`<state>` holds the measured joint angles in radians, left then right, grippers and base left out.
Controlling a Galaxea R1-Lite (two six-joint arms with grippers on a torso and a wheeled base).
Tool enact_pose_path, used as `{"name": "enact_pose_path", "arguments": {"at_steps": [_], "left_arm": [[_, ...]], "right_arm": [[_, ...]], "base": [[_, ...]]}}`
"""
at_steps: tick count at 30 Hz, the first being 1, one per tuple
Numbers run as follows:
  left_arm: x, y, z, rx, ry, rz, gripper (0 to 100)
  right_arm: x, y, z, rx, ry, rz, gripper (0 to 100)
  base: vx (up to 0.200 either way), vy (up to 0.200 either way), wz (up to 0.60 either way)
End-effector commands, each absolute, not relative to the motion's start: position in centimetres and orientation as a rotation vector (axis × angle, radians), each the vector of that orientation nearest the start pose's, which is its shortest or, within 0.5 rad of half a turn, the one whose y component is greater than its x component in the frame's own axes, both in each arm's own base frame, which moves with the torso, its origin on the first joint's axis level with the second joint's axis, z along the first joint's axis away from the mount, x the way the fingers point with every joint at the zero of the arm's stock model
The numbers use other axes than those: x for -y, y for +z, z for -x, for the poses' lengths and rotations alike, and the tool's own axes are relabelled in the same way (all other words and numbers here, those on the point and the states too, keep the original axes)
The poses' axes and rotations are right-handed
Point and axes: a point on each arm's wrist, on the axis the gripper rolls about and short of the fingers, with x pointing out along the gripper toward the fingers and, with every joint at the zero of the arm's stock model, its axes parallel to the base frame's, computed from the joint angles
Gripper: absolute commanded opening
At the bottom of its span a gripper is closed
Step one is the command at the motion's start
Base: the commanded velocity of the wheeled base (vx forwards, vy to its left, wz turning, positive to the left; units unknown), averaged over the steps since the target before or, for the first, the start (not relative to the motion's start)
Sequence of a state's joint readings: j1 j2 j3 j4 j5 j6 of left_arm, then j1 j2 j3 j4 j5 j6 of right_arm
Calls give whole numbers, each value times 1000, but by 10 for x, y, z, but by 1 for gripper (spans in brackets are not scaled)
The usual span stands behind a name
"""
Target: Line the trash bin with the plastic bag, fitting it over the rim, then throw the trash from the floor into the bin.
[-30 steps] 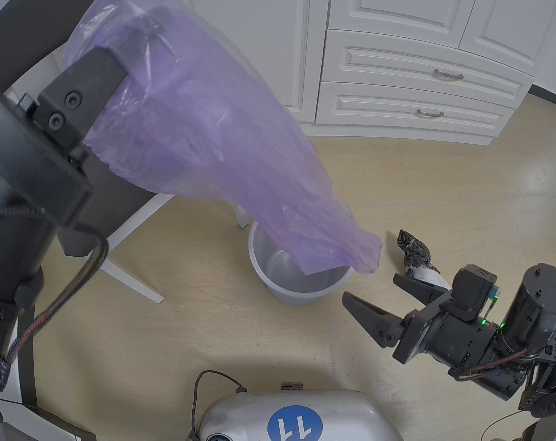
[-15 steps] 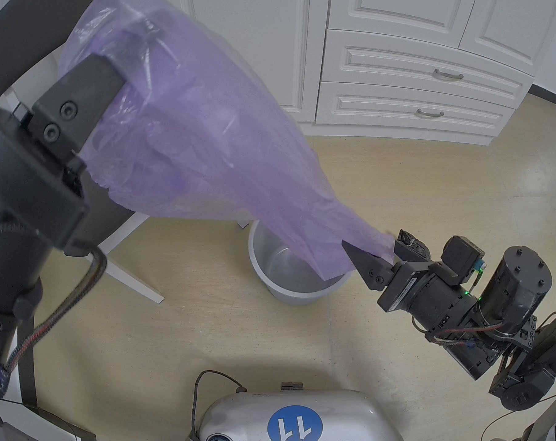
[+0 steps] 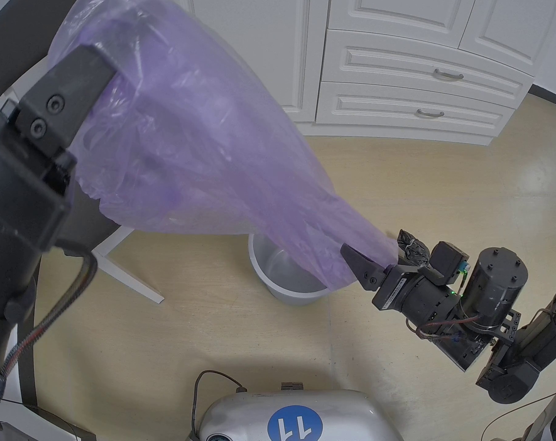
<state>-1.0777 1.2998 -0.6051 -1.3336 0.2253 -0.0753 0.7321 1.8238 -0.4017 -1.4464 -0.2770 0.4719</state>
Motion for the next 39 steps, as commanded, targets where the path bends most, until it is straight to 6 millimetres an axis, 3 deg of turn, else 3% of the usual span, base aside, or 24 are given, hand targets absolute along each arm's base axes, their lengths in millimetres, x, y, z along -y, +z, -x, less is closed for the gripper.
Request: {"name": "enact_pose_path", "arguments": {"at_steps": [1,7,8,17,22,29,37,39], "left_arm": [[160,297,-88,495,-859,476,0],[159,297,-88,498,-858,479,0],[159,297,-87,498,-860,479,0],[166,289,-88,457,-882,471,0],[185,271,-104,370,-871,484,0],[184,262,-116,348,-827,462,0],[179,247,-127,307,-772,416,0],[178,246,-128,307,-765,414,0]], "right_arm": [[-181,116,-222,-133,431,-472,100],[-178,126,-222,-135,478,-582,100],[-177,128,-220,-139,498,-598,0],[-171,136,-217,-97,531,-645,0],[-166,135,-213,-89,530,-611,0],[-157,144,-208,-43,519,-495,0],[-137,185,-196,-38,472,-453,0],[-136,188,-195,-37,472,-455,0]], "base": [[0,0,0],[0,0,0],[0,0,0],[0,0,0],[0,0,0],[0,0,0],[0,0,0],[0,0,0]]}}
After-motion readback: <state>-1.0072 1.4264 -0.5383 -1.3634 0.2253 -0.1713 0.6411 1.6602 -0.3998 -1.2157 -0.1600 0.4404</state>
